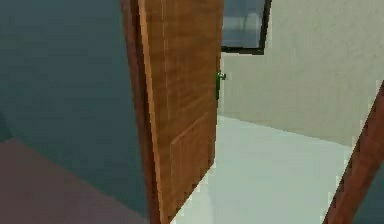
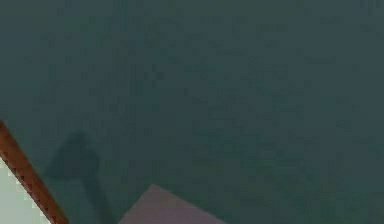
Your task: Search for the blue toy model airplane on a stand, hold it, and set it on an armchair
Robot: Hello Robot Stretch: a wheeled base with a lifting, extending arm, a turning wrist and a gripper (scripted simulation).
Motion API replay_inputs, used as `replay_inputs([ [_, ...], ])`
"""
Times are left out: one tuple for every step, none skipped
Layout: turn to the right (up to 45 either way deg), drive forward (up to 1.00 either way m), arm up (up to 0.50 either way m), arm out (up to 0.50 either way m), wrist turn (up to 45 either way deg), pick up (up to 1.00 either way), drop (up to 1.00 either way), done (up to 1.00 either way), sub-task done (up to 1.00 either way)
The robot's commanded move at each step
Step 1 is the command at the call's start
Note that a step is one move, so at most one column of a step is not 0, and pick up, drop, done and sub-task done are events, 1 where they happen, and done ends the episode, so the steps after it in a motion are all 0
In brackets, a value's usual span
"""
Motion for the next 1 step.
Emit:
replay_inputs([
  [0.0, 0.65, 0.0, 0.0, 0.0, 0.0, 0.0, 0.0, 0.0],
])
